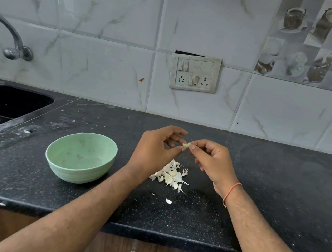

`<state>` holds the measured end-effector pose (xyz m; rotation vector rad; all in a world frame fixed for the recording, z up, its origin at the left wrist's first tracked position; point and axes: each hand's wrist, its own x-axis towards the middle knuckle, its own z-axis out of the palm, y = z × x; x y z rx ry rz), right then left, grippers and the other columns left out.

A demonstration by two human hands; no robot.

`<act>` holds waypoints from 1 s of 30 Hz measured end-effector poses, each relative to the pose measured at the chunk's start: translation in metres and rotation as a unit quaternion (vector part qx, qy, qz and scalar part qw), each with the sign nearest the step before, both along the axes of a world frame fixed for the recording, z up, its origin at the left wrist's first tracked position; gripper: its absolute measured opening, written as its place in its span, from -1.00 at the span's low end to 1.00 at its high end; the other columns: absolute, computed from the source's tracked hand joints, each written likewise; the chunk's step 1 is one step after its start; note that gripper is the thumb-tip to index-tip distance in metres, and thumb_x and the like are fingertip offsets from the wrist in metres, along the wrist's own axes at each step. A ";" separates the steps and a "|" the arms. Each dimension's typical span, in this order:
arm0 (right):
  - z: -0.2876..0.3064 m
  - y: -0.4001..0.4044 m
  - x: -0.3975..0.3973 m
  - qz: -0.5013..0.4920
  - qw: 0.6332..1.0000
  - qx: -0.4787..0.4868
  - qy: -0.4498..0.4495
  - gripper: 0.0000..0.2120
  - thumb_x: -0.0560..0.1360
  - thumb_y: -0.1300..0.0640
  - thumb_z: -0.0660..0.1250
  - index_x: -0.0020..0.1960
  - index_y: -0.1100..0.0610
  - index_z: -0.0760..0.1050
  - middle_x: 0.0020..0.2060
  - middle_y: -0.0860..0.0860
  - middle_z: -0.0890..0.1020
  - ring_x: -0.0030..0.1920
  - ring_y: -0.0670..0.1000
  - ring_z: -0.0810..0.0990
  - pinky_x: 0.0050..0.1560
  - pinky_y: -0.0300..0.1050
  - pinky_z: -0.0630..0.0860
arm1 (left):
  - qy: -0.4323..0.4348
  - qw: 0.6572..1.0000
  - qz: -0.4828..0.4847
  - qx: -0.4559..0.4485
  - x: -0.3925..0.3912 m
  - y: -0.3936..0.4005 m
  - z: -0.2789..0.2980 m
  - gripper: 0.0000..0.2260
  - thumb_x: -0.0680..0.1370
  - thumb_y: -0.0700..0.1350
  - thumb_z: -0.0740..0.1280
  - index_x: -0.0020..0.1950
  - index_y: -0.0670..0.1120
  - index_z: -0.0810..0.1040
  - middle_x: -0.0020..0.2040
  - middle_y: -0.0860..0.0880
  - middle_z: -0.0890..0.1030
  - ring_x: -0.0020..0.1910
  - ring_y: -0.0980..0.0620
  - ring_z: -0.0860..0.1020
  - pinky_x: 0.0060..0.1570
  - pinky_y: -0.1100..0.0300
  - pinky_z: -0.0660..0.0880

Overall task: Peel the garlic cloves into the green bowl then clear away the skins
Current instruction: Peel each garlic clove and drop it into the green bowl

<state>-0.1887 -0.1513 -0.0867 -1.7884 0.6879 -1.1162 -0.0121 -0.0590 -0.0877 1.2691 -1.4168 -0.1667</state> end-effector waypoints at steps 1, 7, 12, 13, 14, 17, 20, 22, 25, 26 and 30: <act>0.004 0.003 0.000 0.000 1.000 -0.005 -0.003 -0.92 0.60 0.20 0.49 -0.01 0.06 0.75 -0.19 0.15 0.73 -0.30 -0.02 0.54 -0.37 -0.26 0.44 | -0.023 1.000 0.007 -0.001 0.001 0.004 0.008 -0.67 0.53 -0.16 0.59 0.26 0.04 0.69 -0.04 0.17 0.74 -0.06 0.16 0.68 -0.01 0.24 0.63; 0.022 0.024 0.022 0.010 0.999 -0.044 0.000 -0.92 0.59 0.14 0.50 -0.03 -0.01 0.75 -0.17 0.24 0.70 -0.28 -0.02 0.51 -0.29 -0.20 0.44 | -0.157 0.985 0.071 0.013 0.023 0.040 0.046 -0.68 0.52 -0.04 0.59 0.24 0.14 0.66 -0.09 0.24 0.71 -0.05 0.19 0.63 0.03 0.25 0.58; 0.022 0.053 0.065 0.044 0.995 -0.075 0.041 -0.95 0.55 0.08 0.54 -0.06 -0.06 0.76 -0.24 0.15 0.69 -0.28 -0.04 0.50 -0.19 -0.08 0.49 | -0.237 0.962 0.117 0.067 0.063 0.089 0.060 -0.68 0.49 -0.02 0.61 0.20 0.16 0.67 -0.13 0.27 0.71 -0.07 0.28 0.59 0.00 0.23 0.53; 0.020 0.059 0.076 0.053 0.994 -0.083 0.054 -0.96 0.55 0.07 0.54 -0.06 -0.05 0.76 -0.23 0.12 0.71 -0.27 -0.06 0.51 -0.18 -0.09 0.49 | -0.247 0.958 0.121 0.076 0.073 0.099 0.061 -0.70 0.48 -0.02 0.61 0.17 0.15 0.67 -0.15 0.26 0.71 -0.07 0.29 0.59 -0.01 0.21 0.52; 0.018 0.065 0.086 0.062 0.992 -0.090 0.066 -0.97 0.55 0.07 0.54 -0.06 -0.05 0.76 -0.22 0.07 0.72 -0.27 -0.09 0.51 -0.18 -0.11 0.49 | -0.256 0.955 0.125 0.088 0.082 0.109 0.061 -0.71 0.47 -0.03 0.62 0.16 0.14 0.68 -0.16 0.25 0.71 -0.07 0.29 0.59 -0.03 0.24 0.50; 0.013 0.082 0.116 0.076 0.986 -0.111 0.098 -0.98 0.55 0.07 0.54 -0.04 -0.04 0.76 -0.30 -0.11 0.71 -0.33 -0.18 0.48 -0.23 -0.24 0.46 | -0.284 0.940 0.144 0.124 0.107 0.134 0.060 -0.71 0.47 -0.06 0.61 0.14 0.14 0.68 -0.16 0.25 0.72 -0.08 0.34 0.60 -0.10 0.47 0.37; 0.009 0.095 0.138 0.080 0.981 -0.120 0.131 -0.97 0.54 0.05 0.55 -0.04 -0.02 0.78 -0.43 -0.25 0.61 -0.39 -0.24 0.48 -0.30 -0.37 0.37 | -0.295 0.929 0.158 0.156 0.124 0.150 0.056 -0.72 0.48 -0.07 0.60 0.14 0.15 0.68 -0.15 0.25 0.72 -0.09 0.34 0.60 -0.07 0.36 0.46; 0.007 0.100 0.146 0.076 0.977 -0.120 0.160 -0.94 0.52 0.01 0.56 -0.04 -0.03 0.78 -0.41 -0.20 0.62 -0.39 -0.23 0.49 -0.29 -0.32 0.39 | -0.286 0.928 0.158 0.179 0.133 0.156 0.051 -0.74 0.51 -0.10 0.58 0.14 0.16 0.69 -0.12 0.25 0.73 -0.08 0.31 0.63 0.00 0.24 0.54; 0.007 0.103 0.149 0.060 0.968 -0.136 0.204 -0.92 0.48 -0.06 0.57 -0.07 -0.08 0.76 -0.38 -0.05 0.65 -0.38 -0.15 0.49 -0.26 -0.17 0.44 | -0.269 0.926 0.154 0.217 0.143 0.162 0.040 -0.73 0.53 -0.12 0.54 0.15 0.20 0.70 -0.10 0.30 0.73 -0.11 0.35 0.64 0.04 0.18 0.61; 0.008 0.103 0.148 0.058 0.965 -0.140 0.214 -0.93 0.47 -0.05 0.58 -0.08 -0.09 0.76 -0.39 -0.04 0.63 -0.38 -0.14 0.49 -0.26 -0.16 0.45 | -0.268 0.923 0.158 0.226 0.145 0.163 0.035 -0.75 0.54 -0.09 0.52 0.13 0.22 0.70 -0.10 0.32 0.72 -0.14 0.36 0.62 0.01 0.18 0.61; 0.013 0.102 0.143 0.055 0.962 -0.127 0.235 -0.84 0.42 0.12 0.54 -0.04 -0.09 0.74 -0.43 -0.16 0.54 -0.39 -0.16 0.50 -0.25 -0.23 0.47 | -0.235 0.935 0.172 0.203 0.140 0.163 0.023 -0.84 0.56 -0.01 0.52 0.08 0.25 0.72 -0.12 0.32 0.70 -0.18 0.33 0.60 -0.14 0.27 0.52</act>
